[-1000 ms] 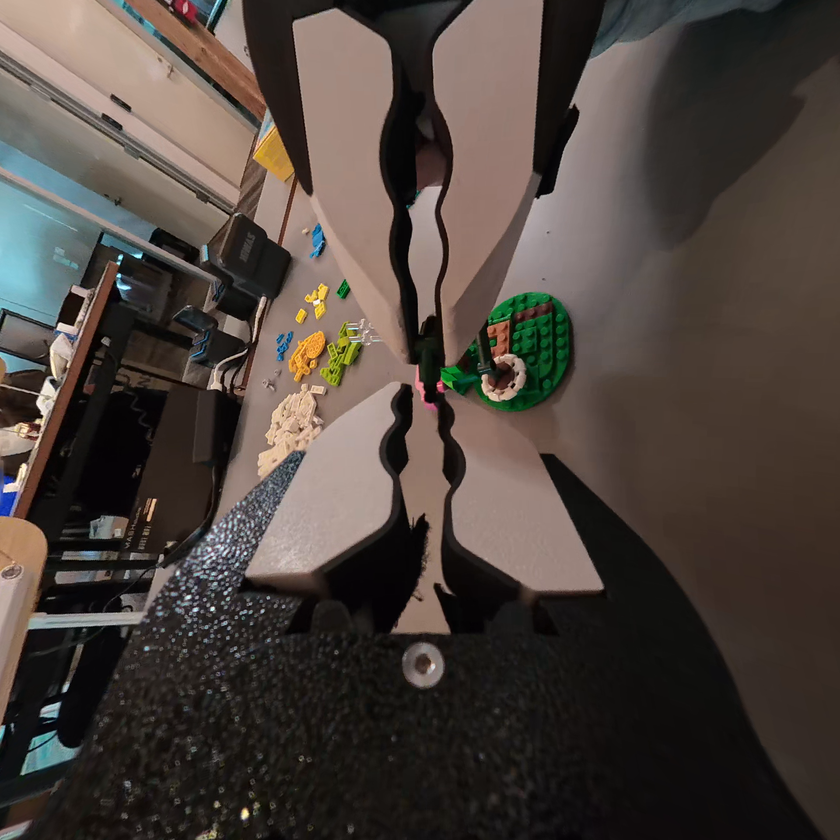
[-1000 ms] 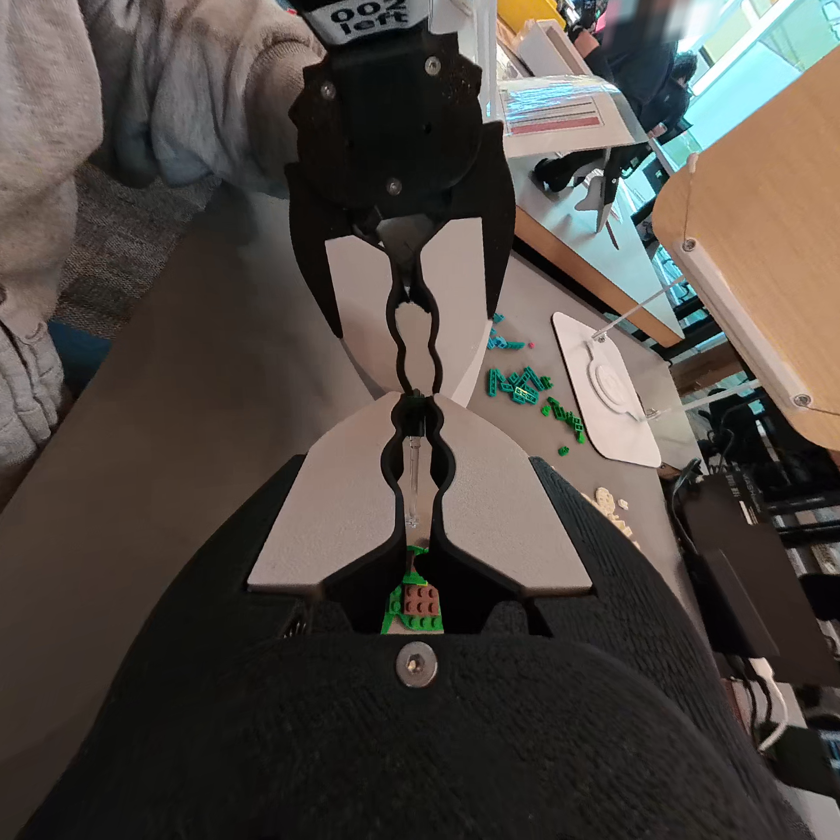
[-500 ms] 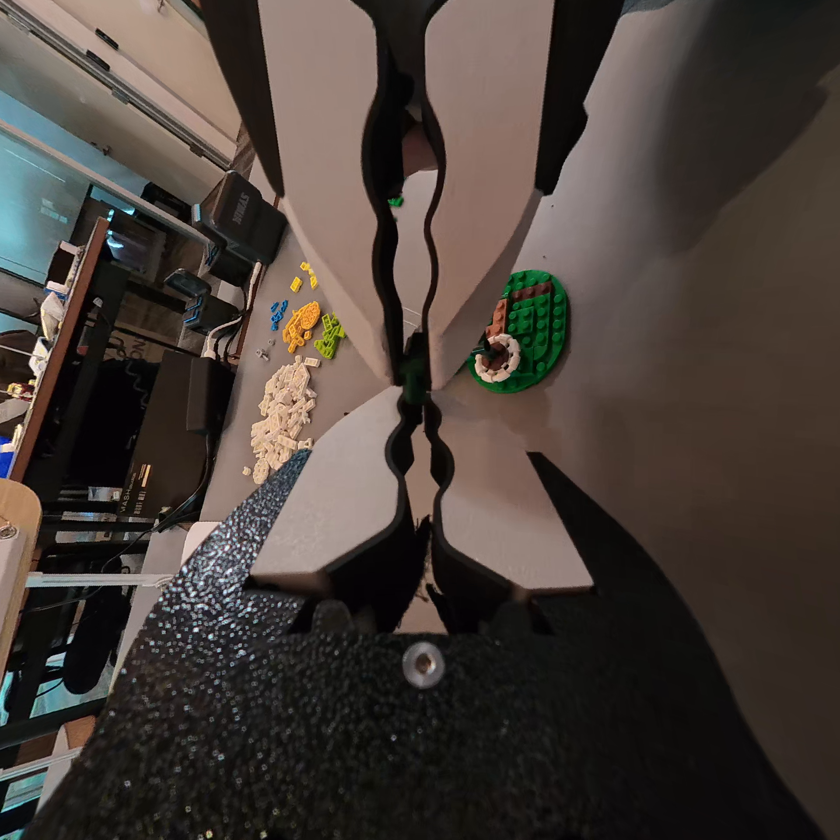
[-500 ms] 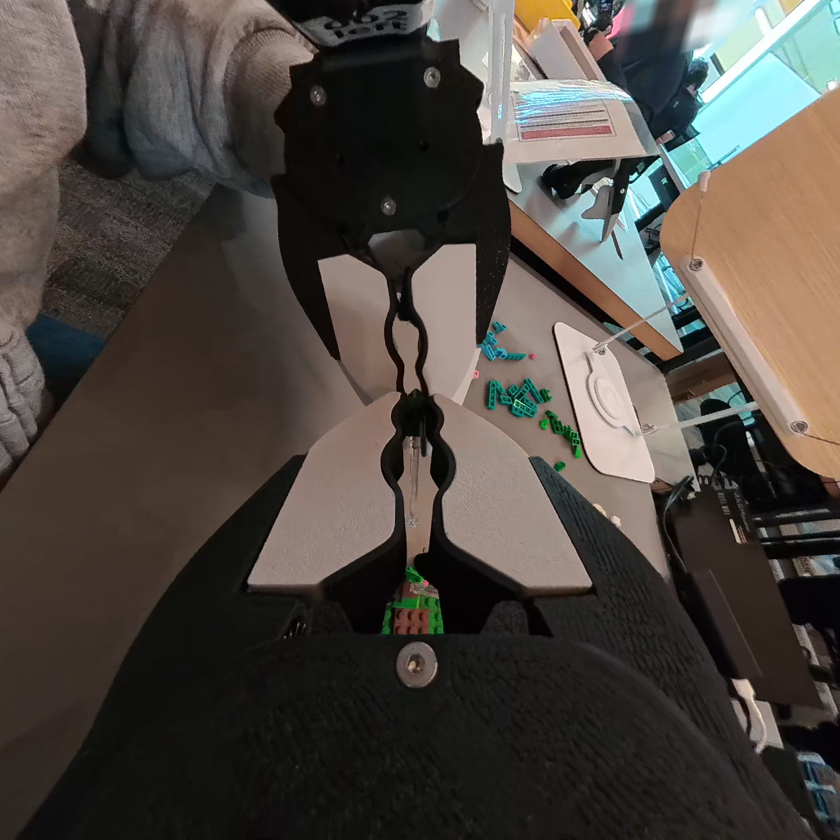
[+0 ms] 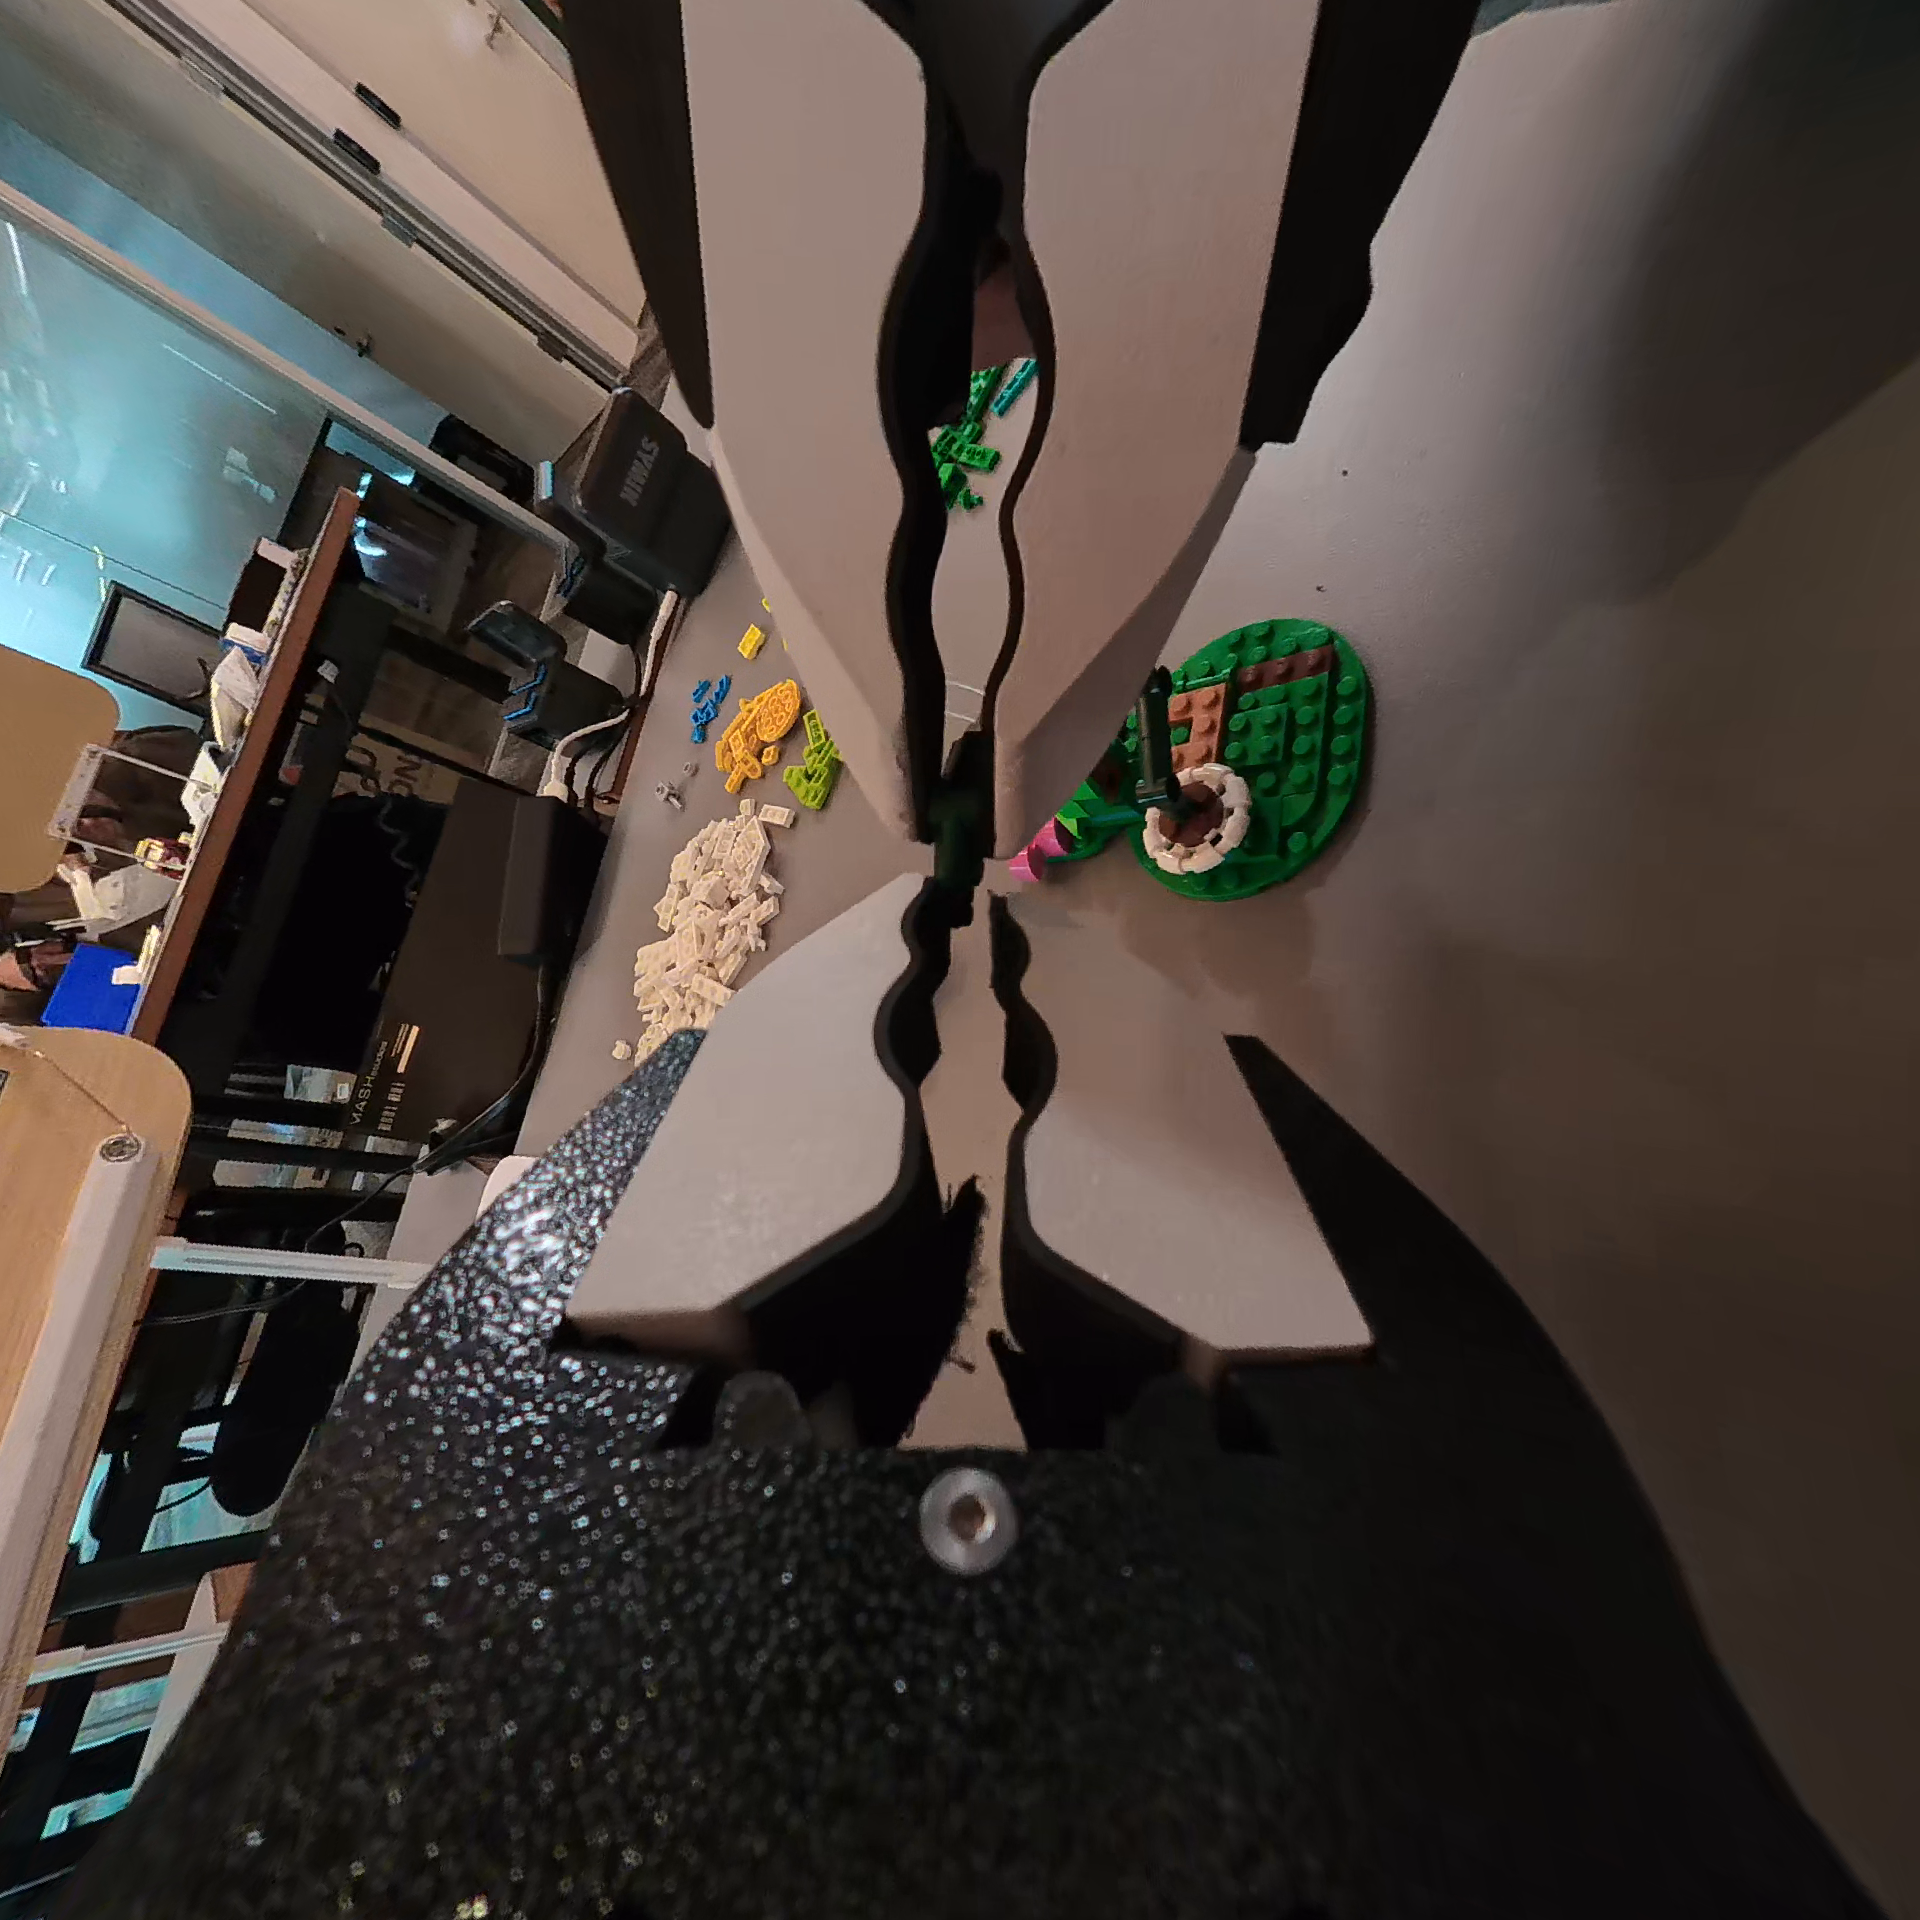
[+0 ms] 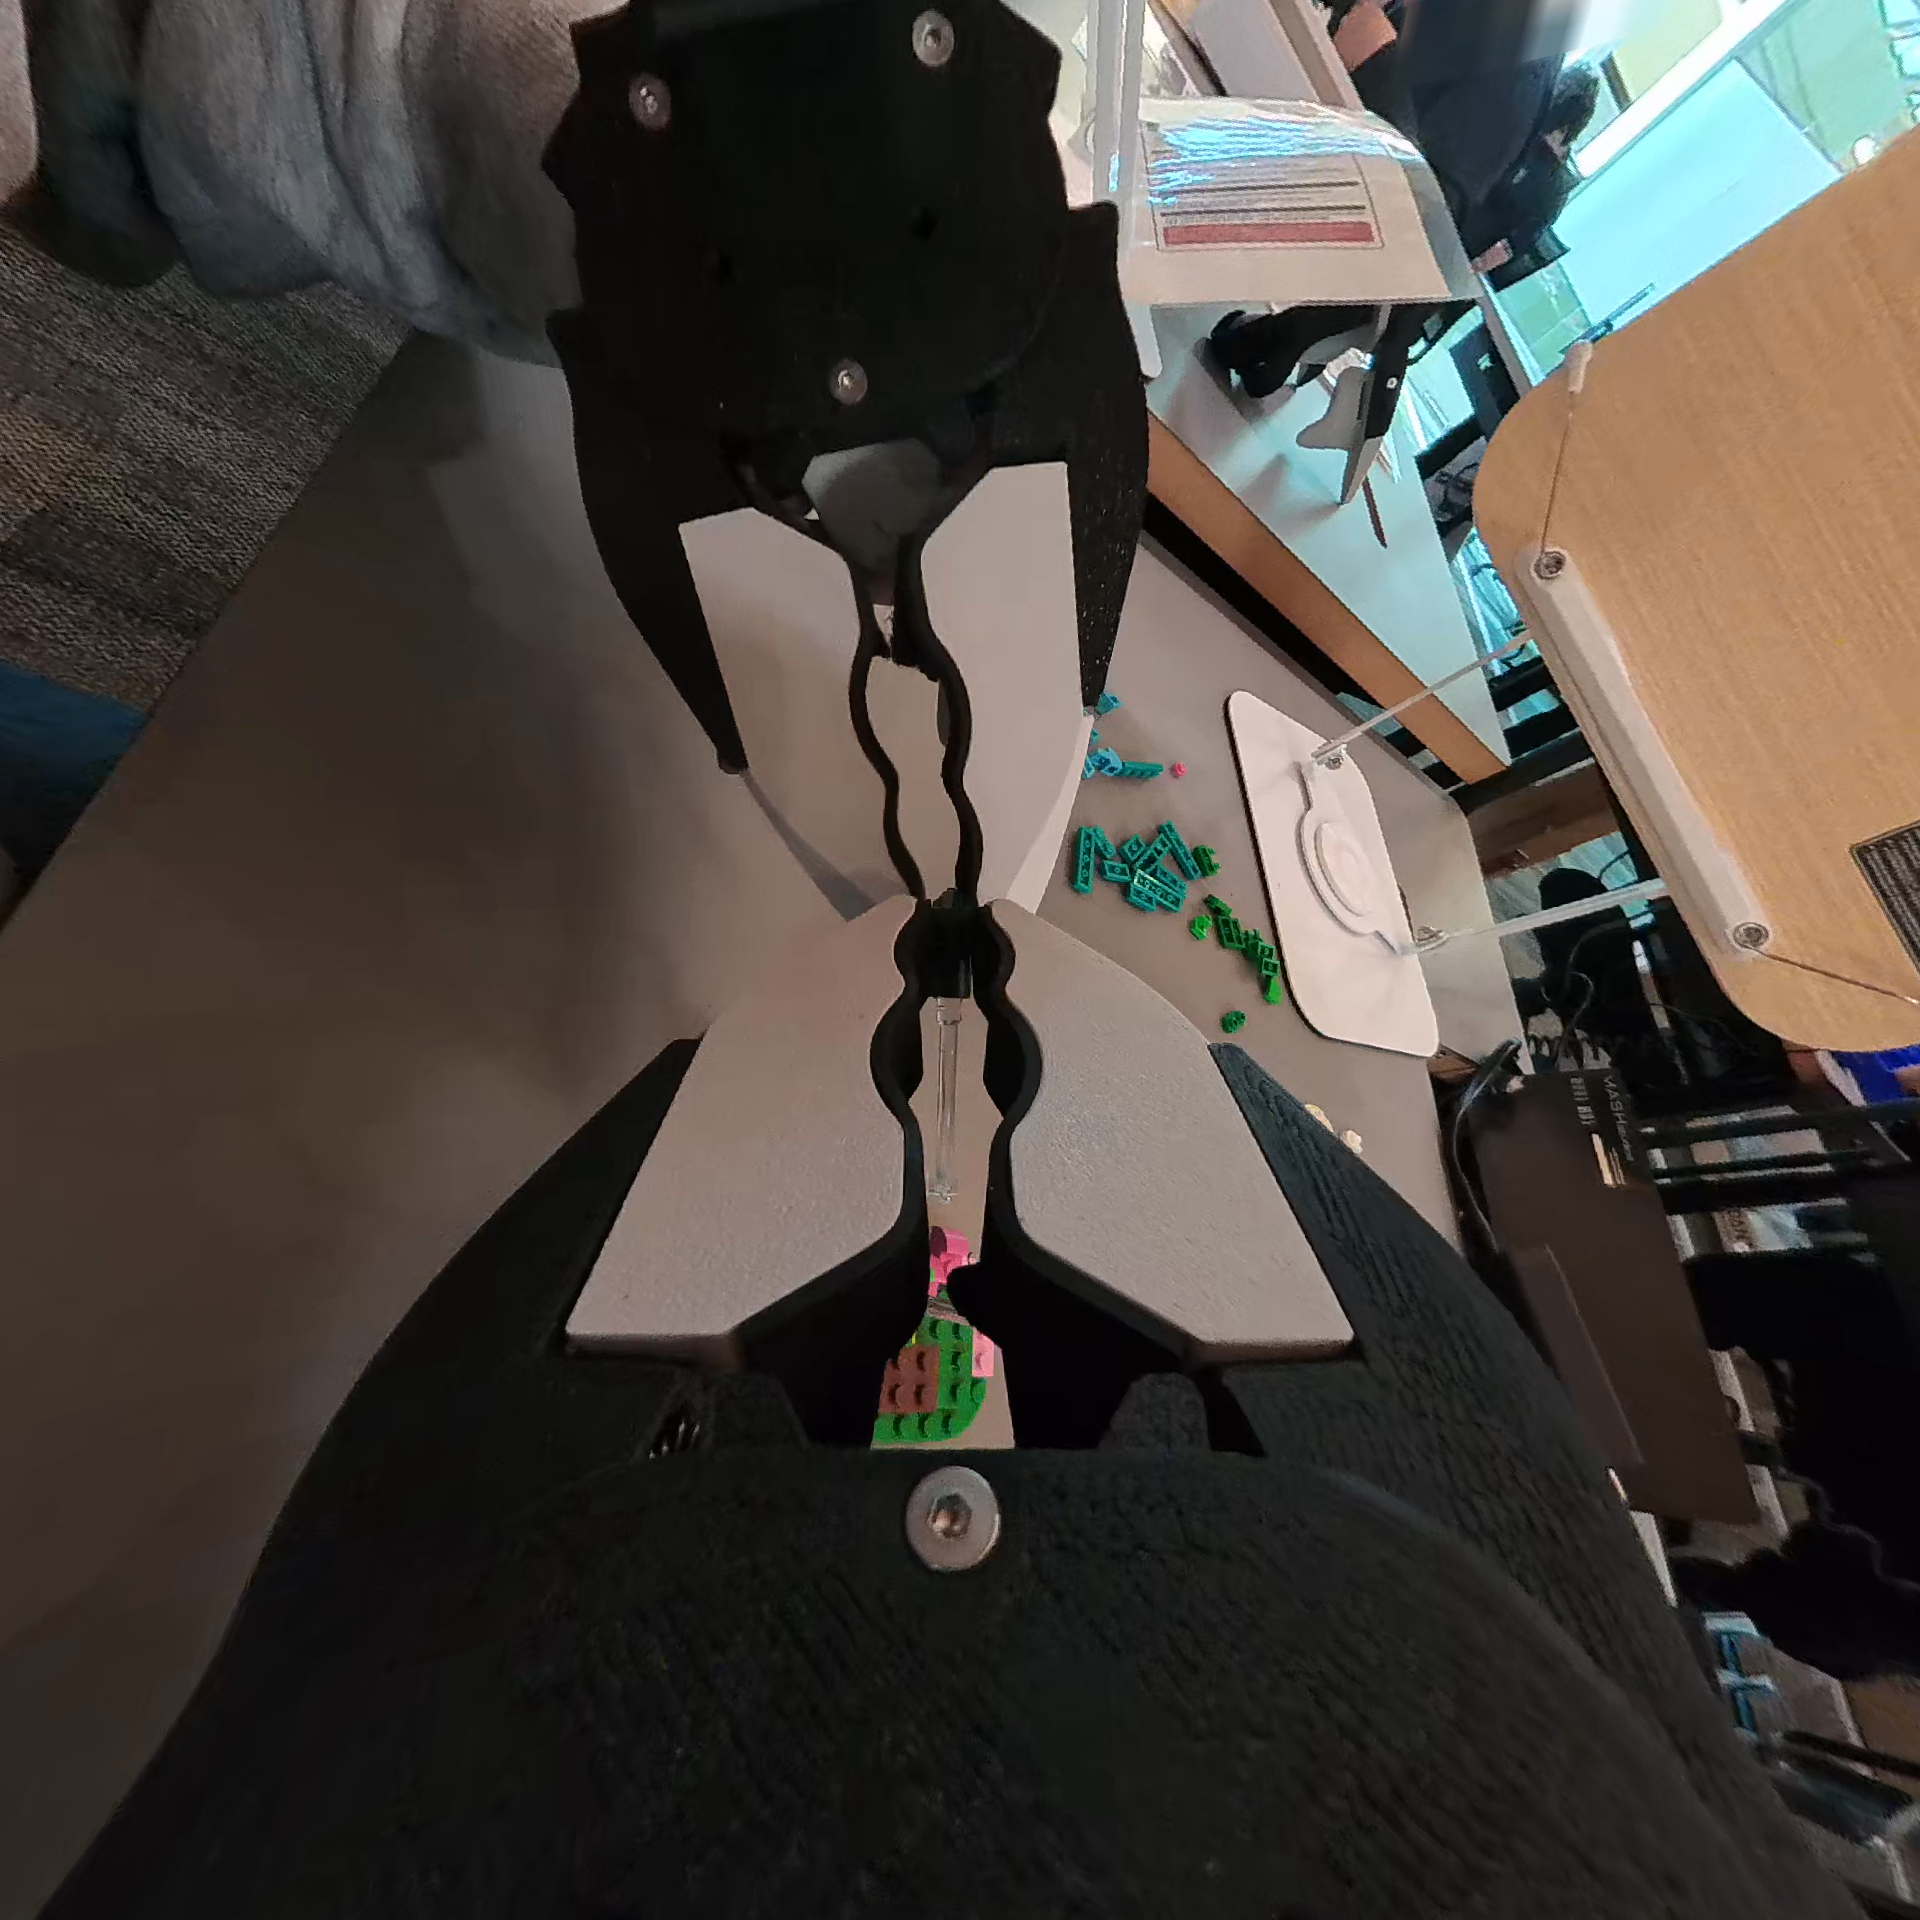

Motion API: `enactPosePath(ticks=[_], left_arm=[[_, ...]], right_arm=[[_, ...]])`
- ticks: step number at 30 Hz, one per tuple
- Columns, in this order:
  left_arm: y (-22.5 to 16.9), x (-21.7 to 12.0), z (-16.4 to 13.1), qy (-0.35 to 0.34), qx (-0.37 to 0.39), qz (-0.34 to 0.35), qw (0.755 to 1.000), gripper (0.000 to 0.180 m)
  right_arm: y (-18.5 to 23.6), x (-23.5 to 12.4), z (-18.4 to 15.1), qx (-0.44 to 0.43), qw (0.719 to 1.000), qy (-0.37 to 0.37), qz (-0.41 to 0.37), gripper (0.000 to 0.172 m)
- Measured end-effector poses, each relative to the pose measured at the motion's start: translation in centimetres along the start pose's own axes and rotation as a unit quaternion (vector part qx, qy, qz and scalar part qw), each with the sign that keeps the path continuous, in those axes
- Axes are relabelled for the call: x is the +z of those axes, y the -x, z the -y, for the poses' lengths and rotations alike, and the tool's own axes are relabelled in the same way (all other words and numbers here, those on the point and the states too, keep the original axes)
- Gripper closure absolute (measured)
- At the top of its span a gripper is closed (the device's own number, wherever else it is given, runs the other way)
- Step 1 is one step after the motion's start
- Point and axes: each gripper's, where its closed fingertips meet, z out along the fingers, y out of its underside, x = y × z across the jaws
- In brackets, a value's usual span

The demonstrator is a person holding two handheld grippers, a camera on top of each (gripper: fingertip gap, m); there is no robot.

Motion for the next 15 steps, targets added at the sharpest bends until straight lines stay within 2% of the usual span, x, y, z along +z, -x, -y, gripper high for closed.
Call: enactPosePath(ticks=[1,8,9,11,12,15], left_arm=[[0.0,0.01,0.01,-0.001,0.002,0.0,1.0,0.175],[0.31,0.0,-0.02,0.002,0.026,0.017,1.0,0.176],[0.39,-0.1,0.02,0.001,0.024,0.021,0.999,0.172],[0.47,-0.16,-0.11,0.007,0.039,0.033,0.999,0.173],[0.49,-0.11,-0.23,0.011,0.045,0.041,0.998,0.18],[0.65,-0.24,-0.25,0.008,0.044,0.05,0.998,0.178]], right_arm=[[0.04,0.01,-0.01,-0.001,1.0,0.001,0.001,0.166],[-0.04,0.01,0.0,-0.001,1.0,0.002,-0.002,0.165],[-0.1,-0.03,0.09,0.0,1.0,0.001,-0.003,0.166],[-0.06,0.02,0.04,-0.004,1.0,0.006,-0.004,0.165],[-0.04,0.08,-0.07,-0.007,1.0,0.011,-0.004,0.165],[-0.06,0.1,-0.12,-0.01,1.0,0.015,-0.006,0.166]])
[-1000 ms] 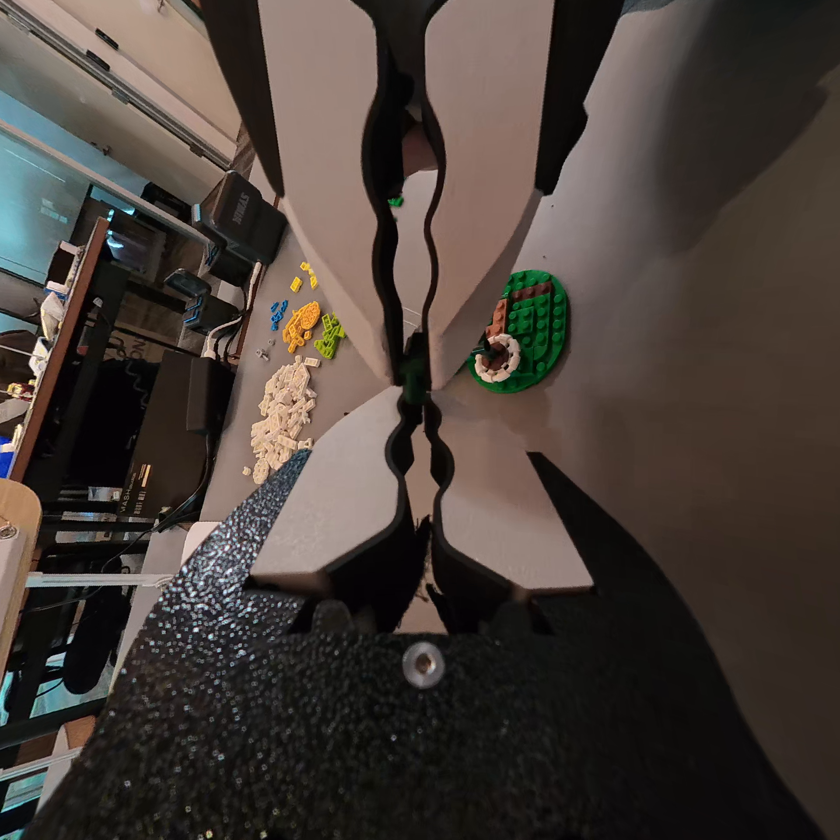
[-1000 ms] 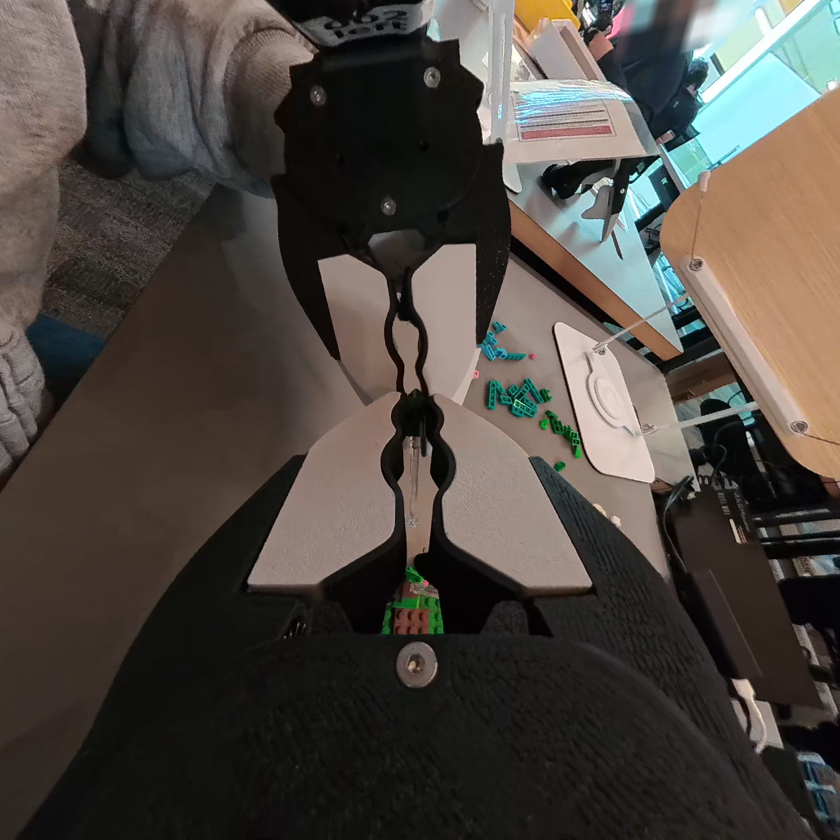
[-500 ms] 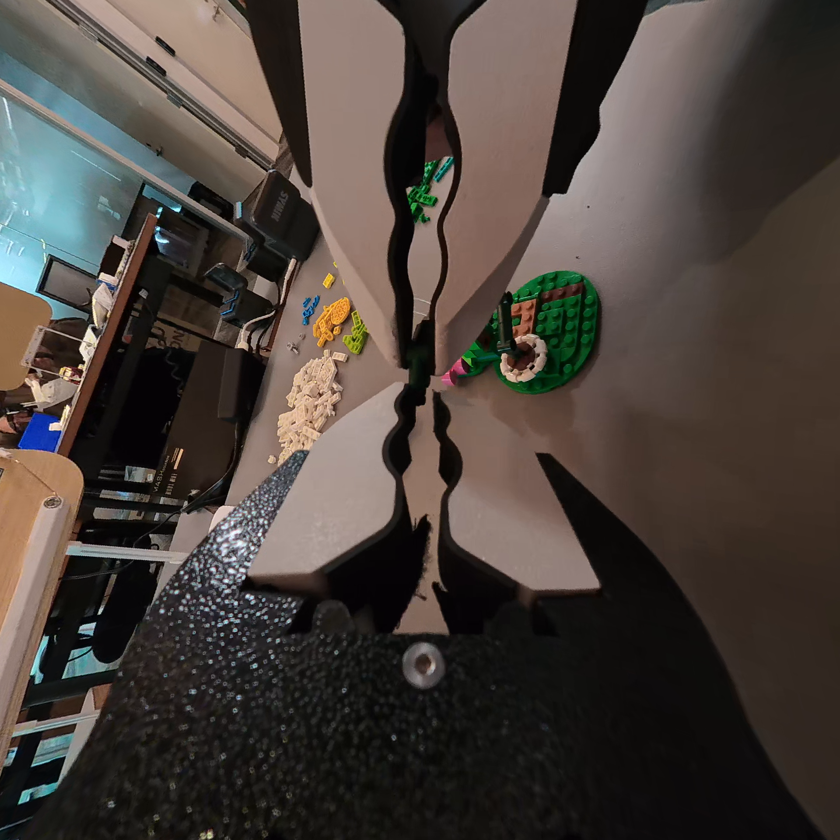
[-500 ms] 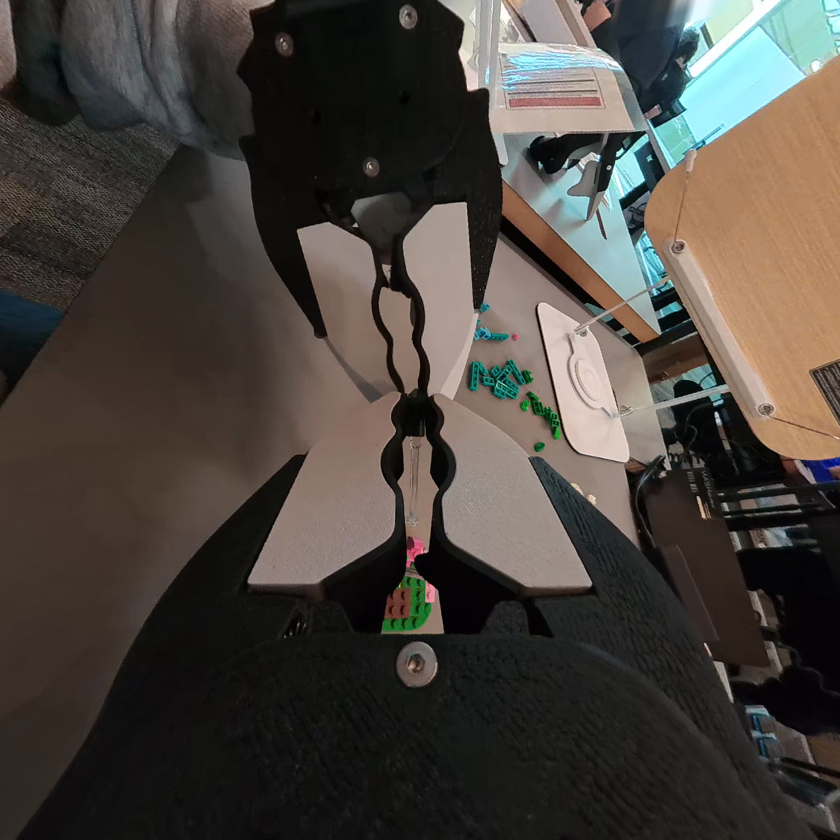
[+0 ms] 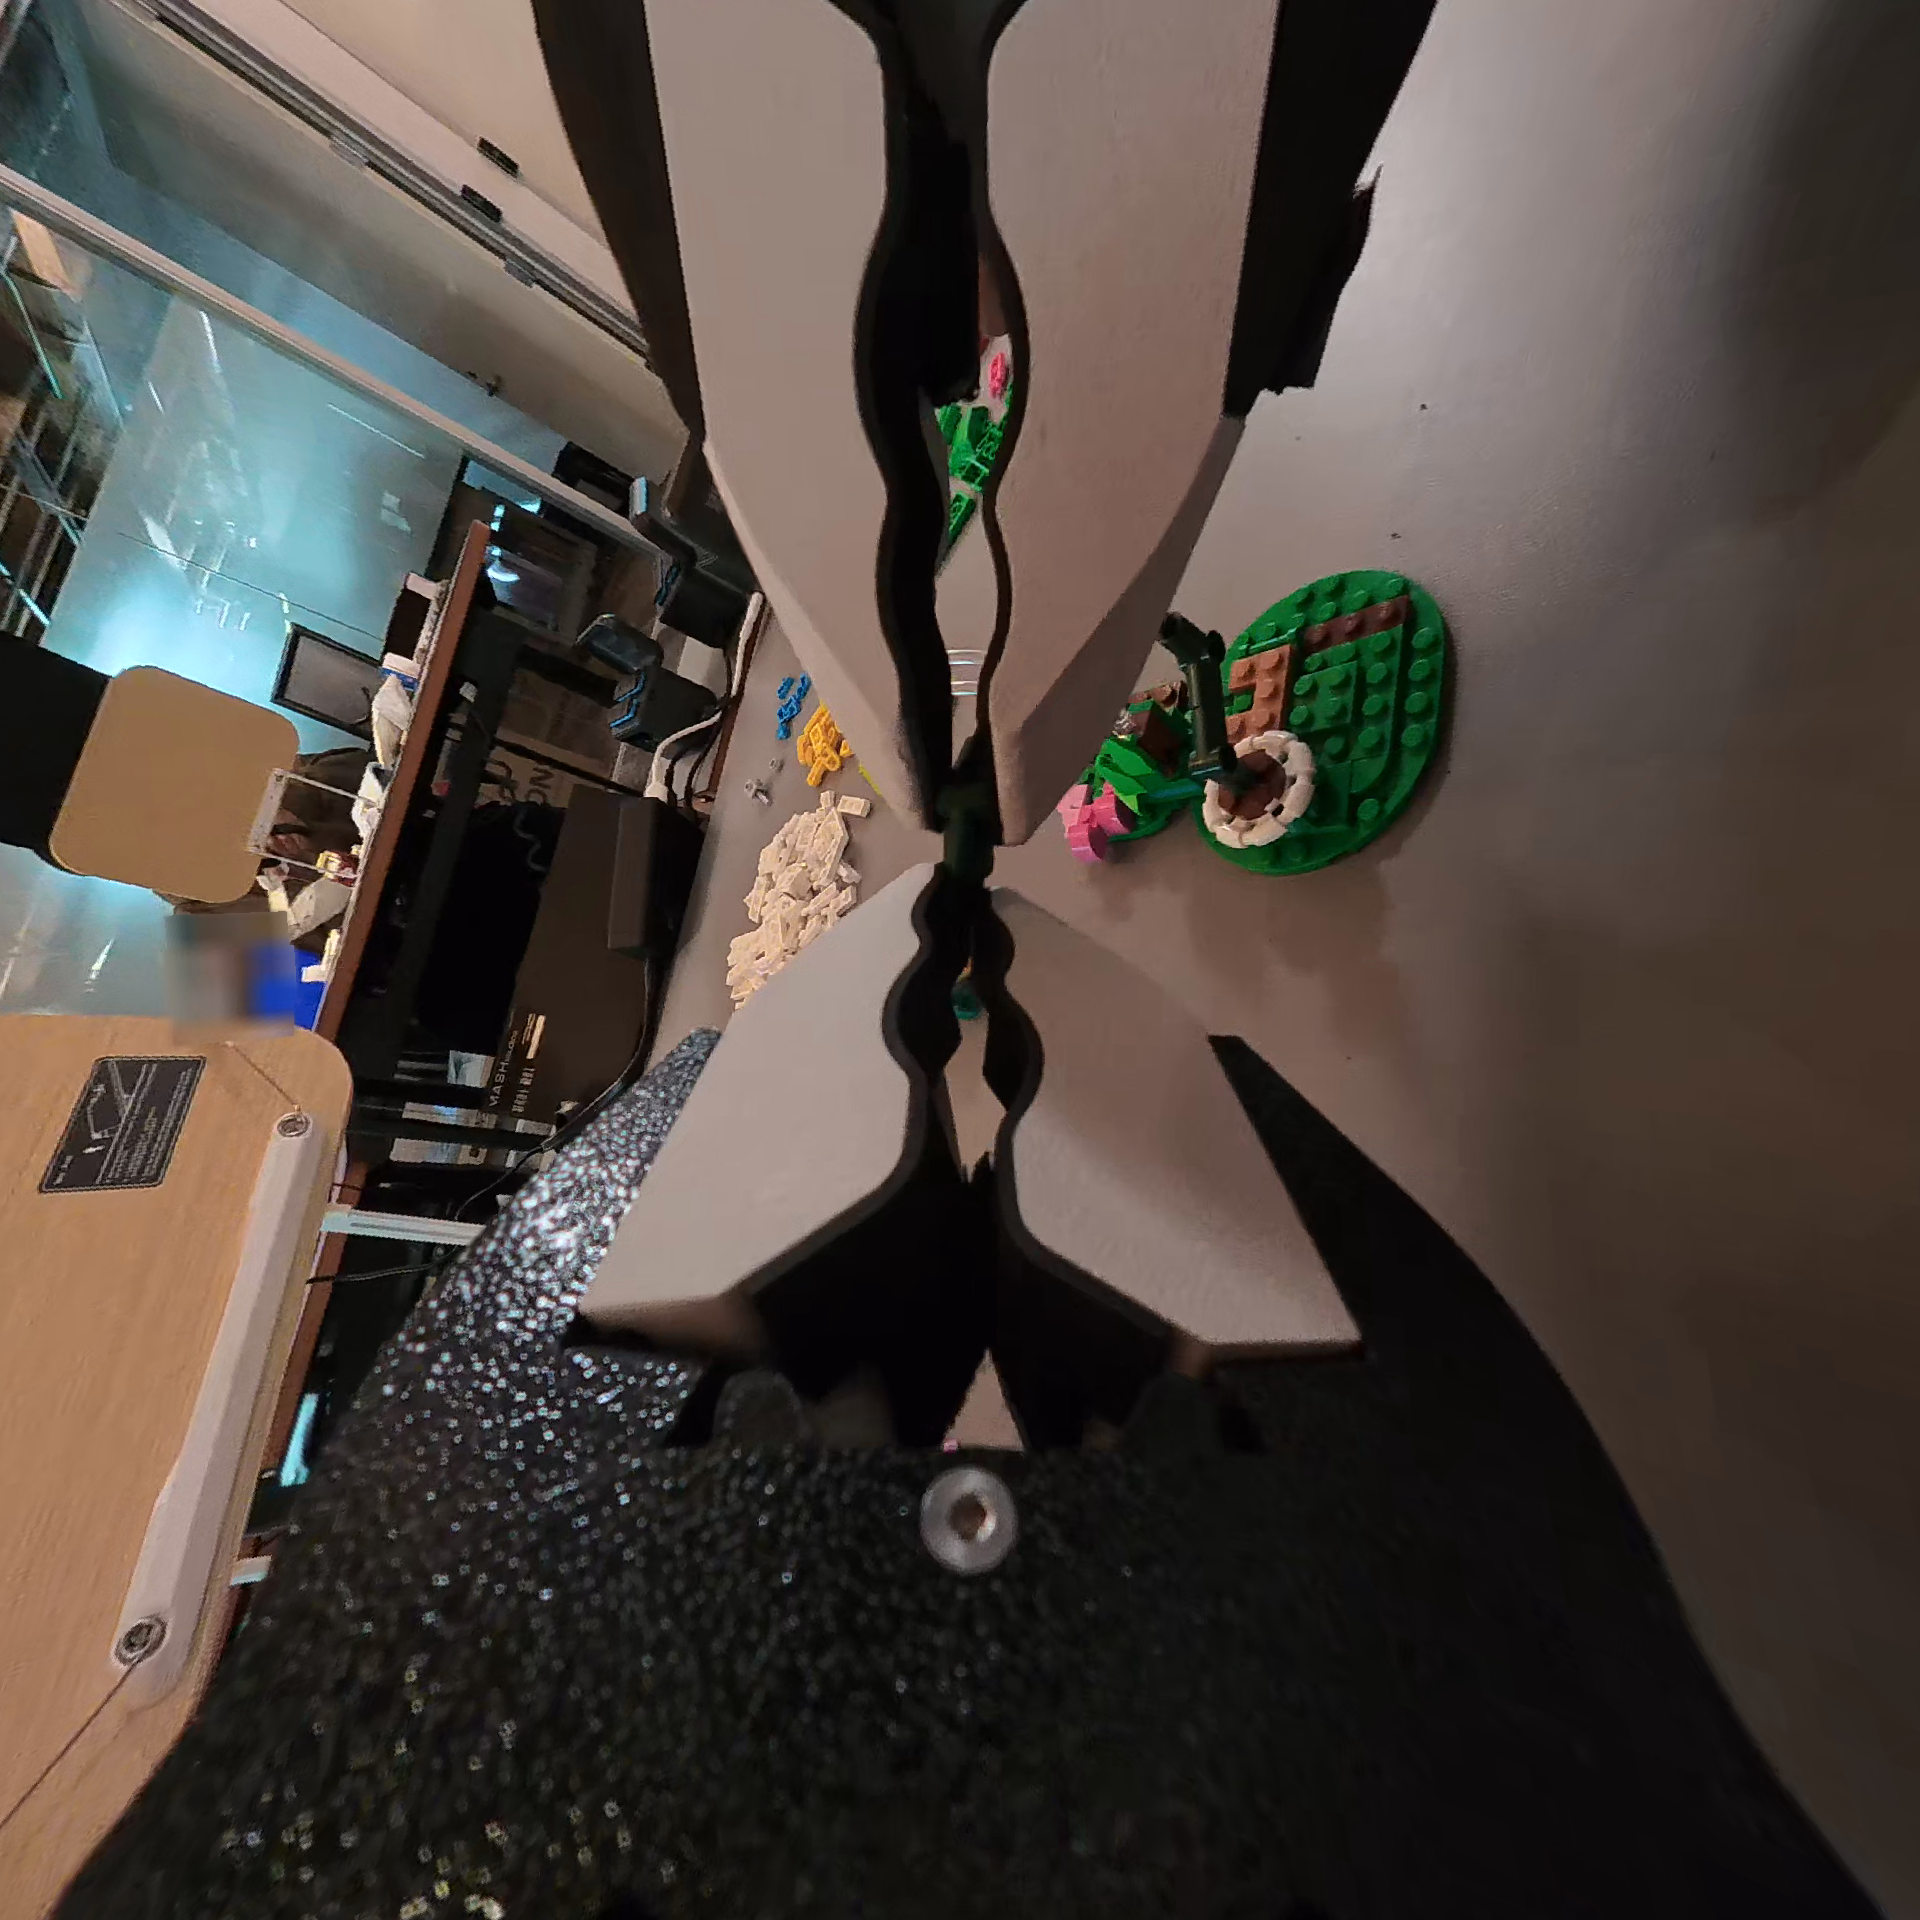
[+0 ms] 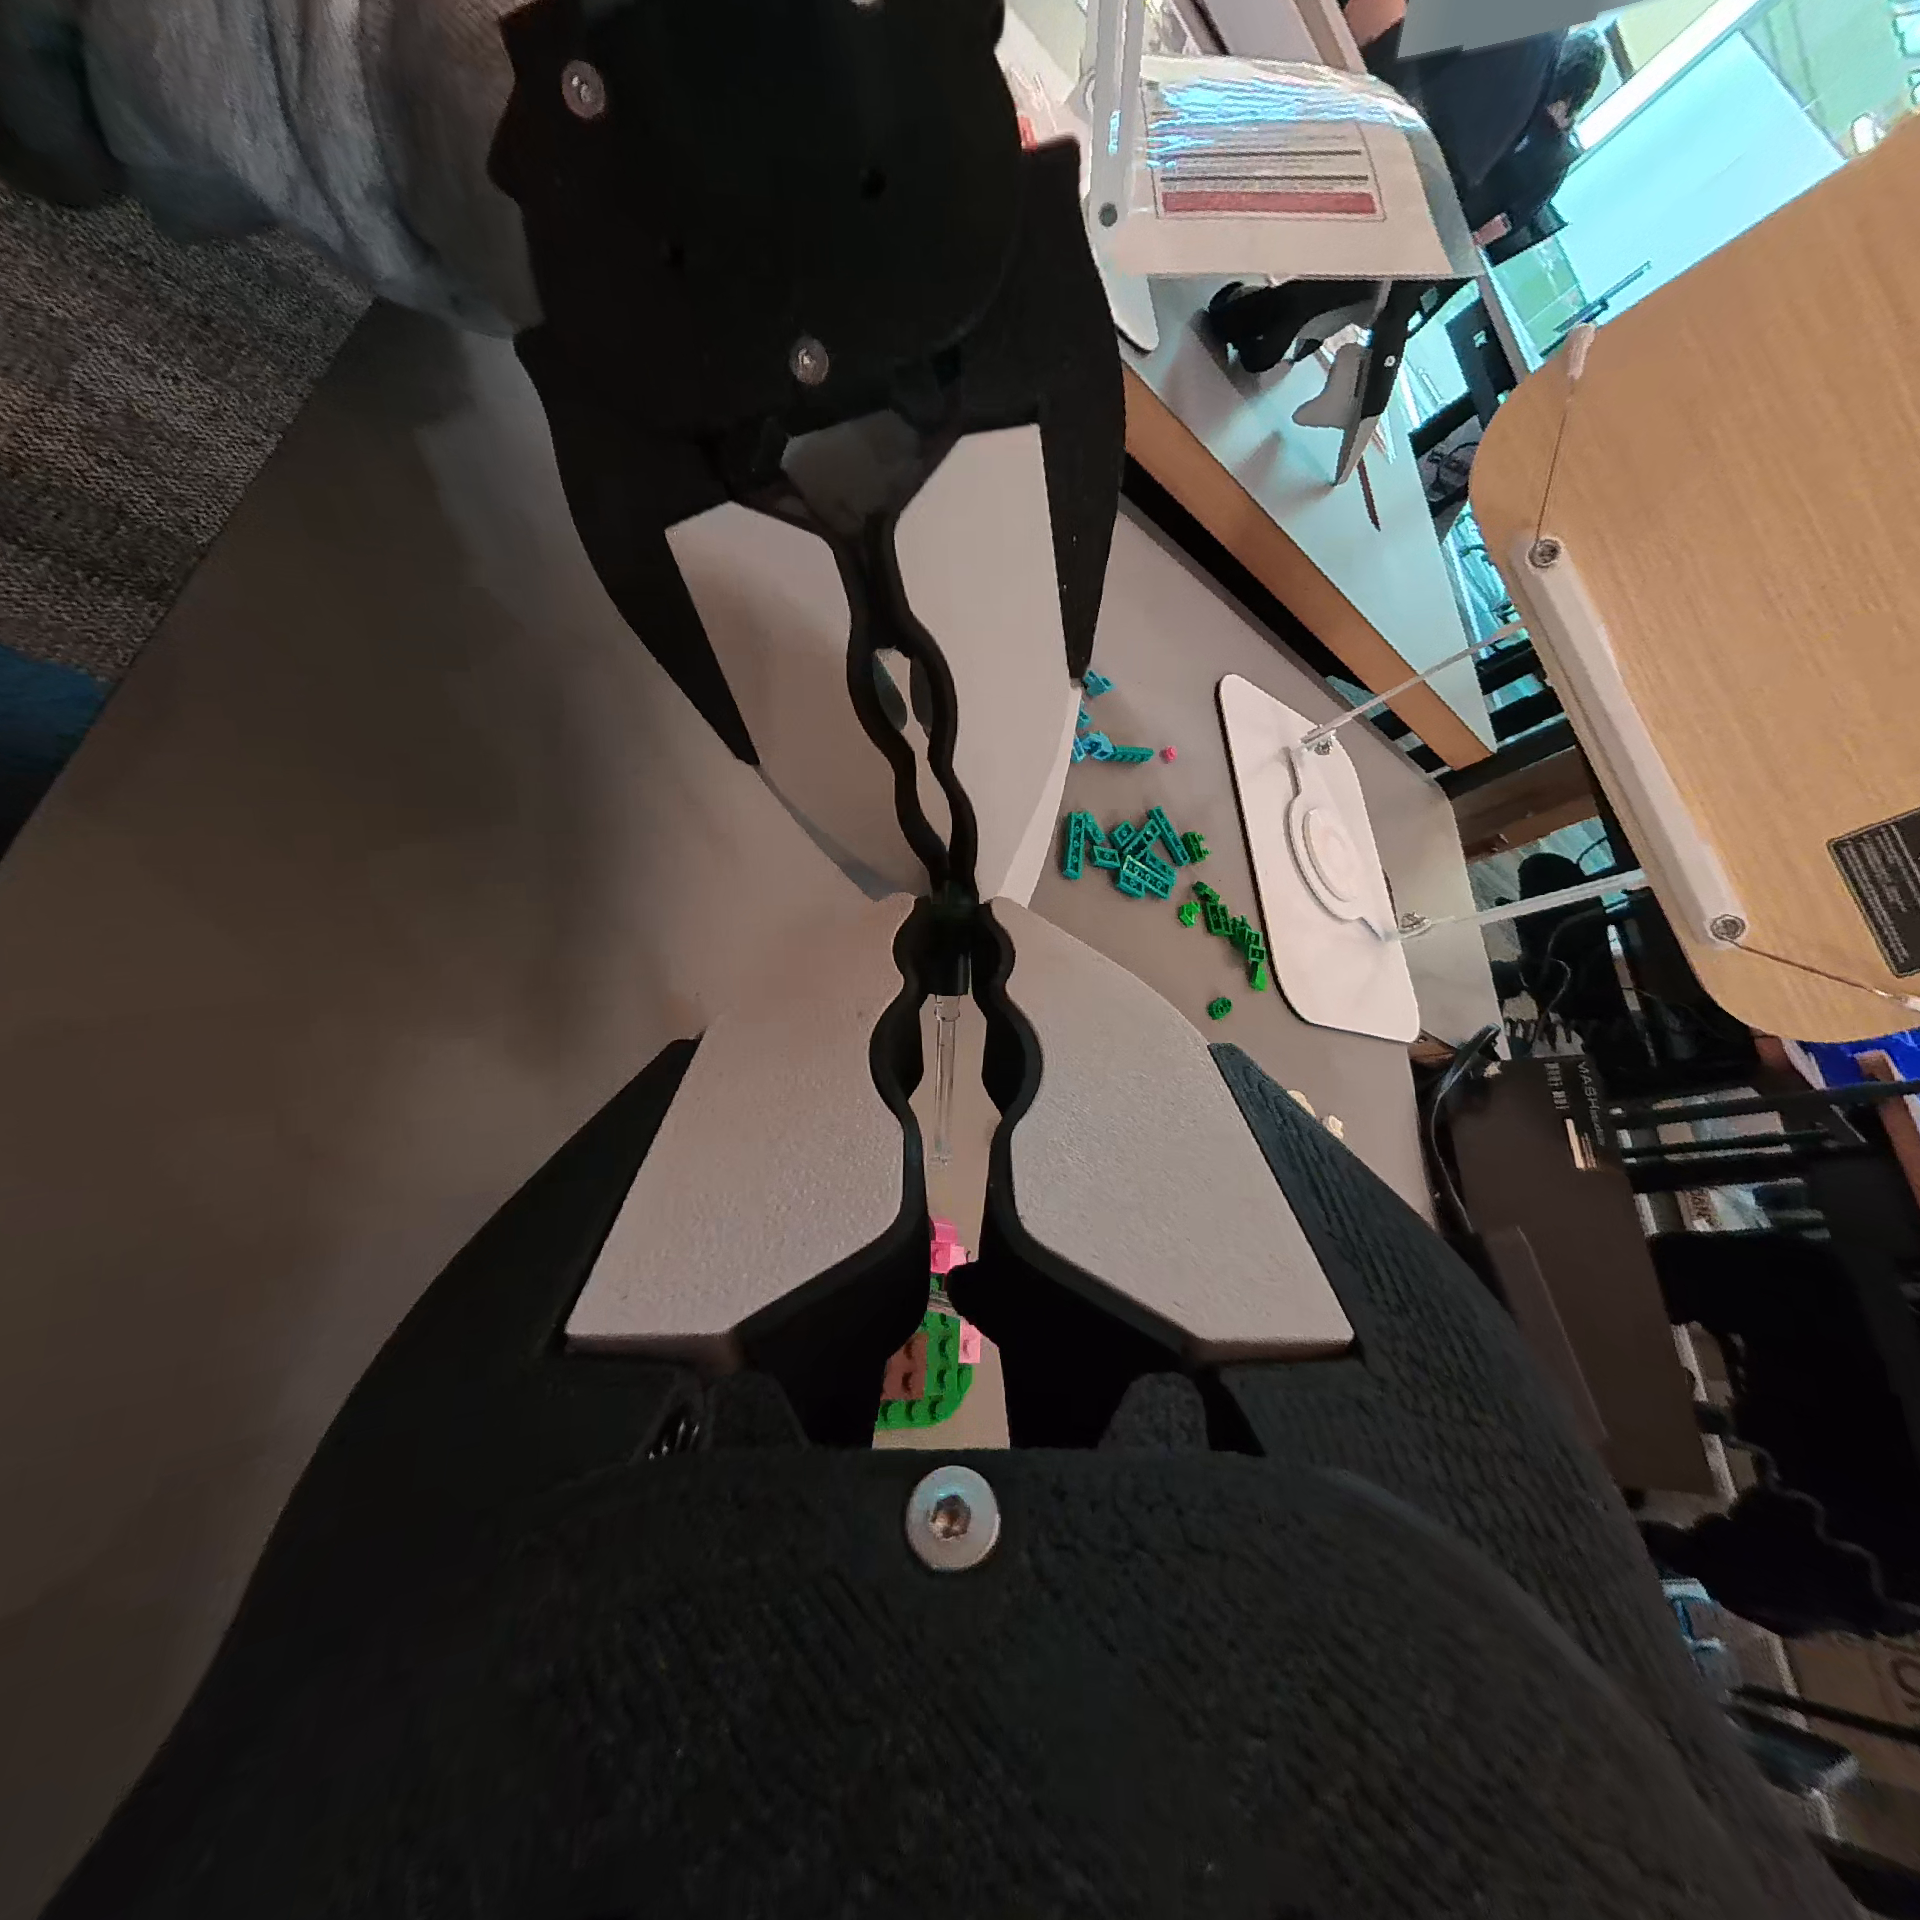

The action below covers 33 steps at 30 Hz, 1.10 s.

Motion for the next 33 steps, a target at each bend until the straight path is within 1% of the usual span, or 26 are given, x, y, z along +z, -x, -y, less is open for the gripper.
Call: enactPosePath(ticks=[4,11,12,15,16,17,18,19,20,21,22,24,26,28,30,32,33], left_arm=[[0.6,-0.6,0.5,-0.018,0.003,0.018,1.0,0.178],[0.8,-1.1,0.8,-0.033,0.004,0.023,0.999,0.178],[0.9,-1.2,0.9,-0.035,0.004,0.026,0.999,0.173],[1.2,-1.5,0.9,-0.04,0.003,0.033,0.999,0.173],[2.3,-1.6,-1.0,0.014,0.018,0.064,0.998,0.179],[4.1,-2.4,-5.0,0.084,0.038,0.107,0.99,0.179],[4.2,-3.2,-7.6,0.082,-0.046,0.087,0.992,0.179],[4.0,-4.1,-7.8,0.034,-0.156,0.056,0.986,0.179],[4.4,-4.8,-7.9,0.025,-0.18,0.062,0.981,0.18],[4.5,-5.1,-7.7,0.035,-0.158,0.076,0.984,0.18],[4.3,-4.9,-6.8,0.027,-0.148,0.074,0.986,0.18],[3.3,-4.1,-5.6,0.01,-0.148,0.053,0.988,0.18],[3.1,-3.6,-5.7,0.01,-0.143,0.05,0.988,0.18],[2.6,-3.0,-5.6,-0.002,-0.169,0.028,0.985,0.18],[1.6,-2.1,-5.7,0.004,-0.198,-0.01,0.98,0.18],[1.1,-1.1,-5.6,-0.005,-0.23,-0.029,0.973,0.179],[0.9,-0.7,-5.4,-0.011,-0.246,-0.039,0.968,0.172]], right_arm=[[-0.3,-0.3,0.5,-0.005,1.0,-0.009,-0.008,0.165],[-0.4,-0.5,0.8,-0.015,1.0,-0.016,-0.011,0.165],[-0.4,-0.5,0.9,-0.018,1.0,-0.017,-0.012,0.165],[-0.6,-0.6,1.2,-0.031,0.999,-0.017,-0.019,0.165],[-1.4,-1.2,0.6,-0.036,0.998,0.001,-0.042,0.166],[-3.6,-3.0,-0.5,-0.036,0.994,0.024,-0.096,0.166],[-5.0,-5.3,-0.7,-0.003,0.993,0.003,-0.118,0.166],[-5.5,-7.0,-0.3,0.035,0.992,-0.035,-0.113,0.166],[-5.8,-7.7,-0.3,0.038,0.991,-0.039,-0.119,0.165],[-5.9,-7.5,-0.6,0.022,0.992,-0.019,-0.124,0.165],[-5.6,-6.8,-0.7,0.008,0.993,-0.006,-0.119,0.165],[-4.9,-5.3,-0.5,0.0,0.996,-0.01,-0.093,0.165],[-4.9,-4.7,-0.5,-0.001,0.996,-0.014,-0.084,0.165],[-4.6,-4.2,-0.7,0.002,0.997,-0.012,-0.071,0.165],[-4.7,-3.9,-1.3,-0.004,0.997,0.002,-0.075,0.165],[-5.1,-3.8,-2.2,-0.014,0.996,0.015,-0.089,0.165],[-5.3,-3.9,-2.4,-0.014,0.995,0.016,-0.092,0.165]])
